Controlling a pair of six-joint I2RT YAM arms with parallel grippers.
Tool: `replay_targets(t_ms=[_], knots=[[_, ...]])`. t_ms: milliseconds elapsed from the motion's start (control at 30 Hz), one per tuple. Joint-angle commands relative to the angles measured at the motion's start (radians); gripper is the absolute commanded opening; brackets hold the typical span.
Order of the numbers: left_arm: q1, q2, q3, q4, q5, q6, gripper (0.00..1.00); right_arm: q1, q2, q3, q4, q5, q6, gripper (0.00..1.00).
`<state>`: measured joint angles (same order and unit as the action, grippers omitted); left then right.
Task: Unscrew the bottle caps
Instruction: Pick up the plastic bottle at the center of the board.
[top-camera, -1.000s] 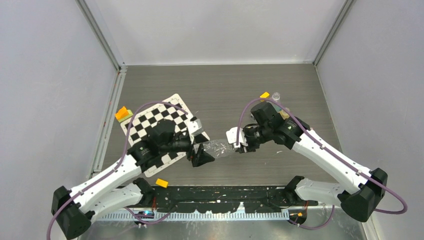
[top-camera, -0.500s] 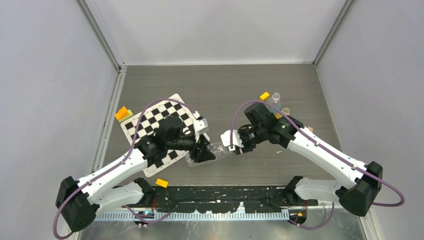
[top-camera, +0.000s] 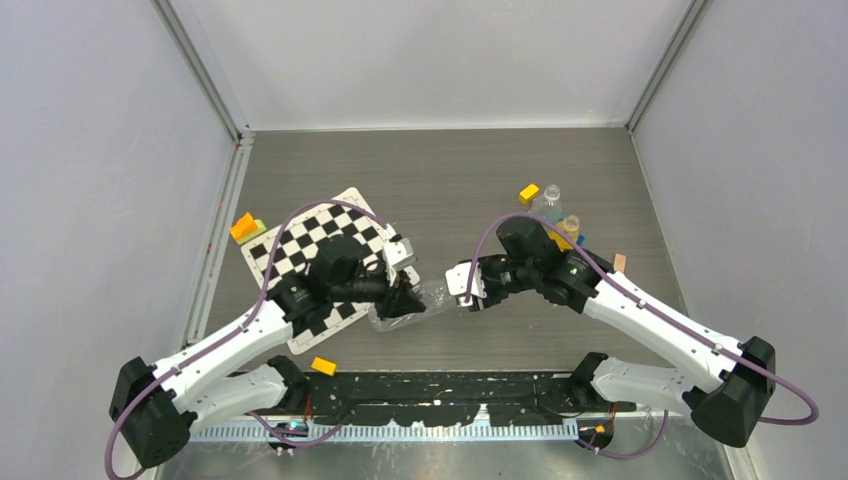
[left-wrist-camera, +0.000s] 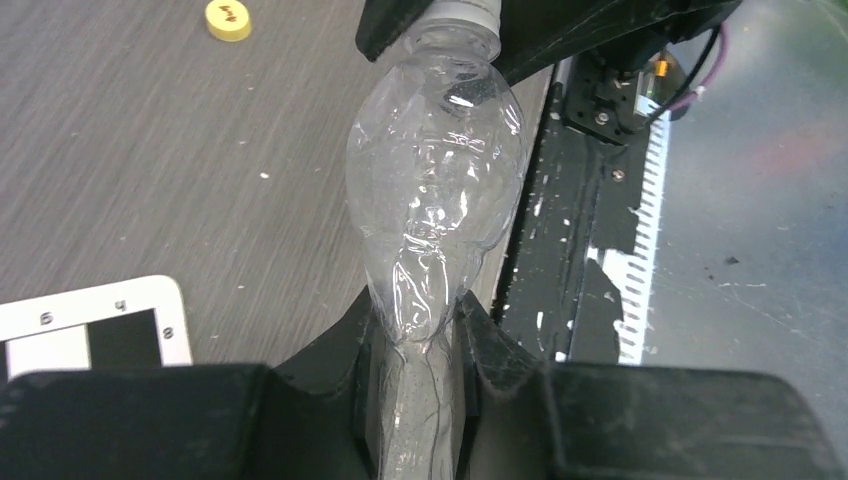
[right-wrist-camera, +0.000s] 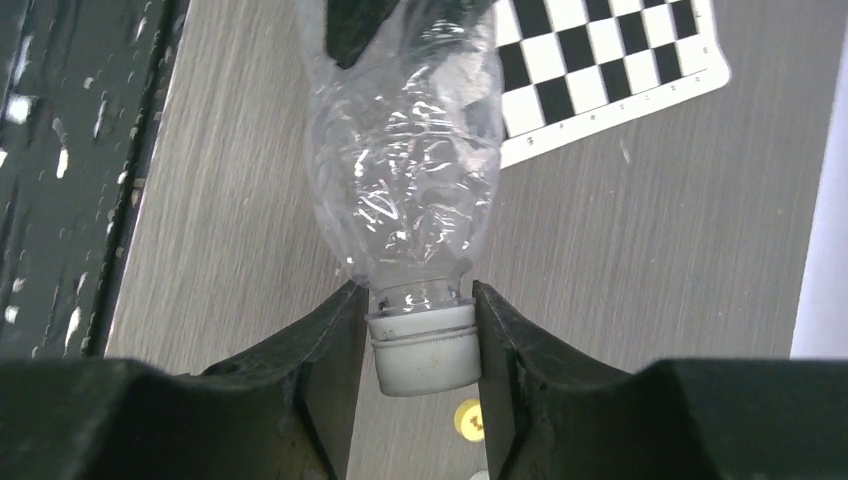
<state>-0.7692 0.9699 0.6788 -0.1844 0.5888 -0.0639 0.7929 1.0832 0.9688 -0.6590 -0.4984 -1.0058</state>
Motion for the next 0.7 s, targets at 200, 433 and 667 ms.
replay_targets(t_ms=[200,433,667], knots=[[-0.008,-0.229,-0.104,0.123,-0.330,-0.043,0.00,-0.007,-0.123,-0.130,0.641,0.245,0.451,0.65],[-0.008,-0.460,-0.280,0.294,-0.649,-0.112,0.00,-0.008,-0.137,-0.083,0.710,0.442,1.054,0.65],[-0.008,-0.522,-0.351,0.431,-0.559,-0.057,0.00,-0.007,-0.040,-0.035,0.728,0.425,1.574,0.69]])
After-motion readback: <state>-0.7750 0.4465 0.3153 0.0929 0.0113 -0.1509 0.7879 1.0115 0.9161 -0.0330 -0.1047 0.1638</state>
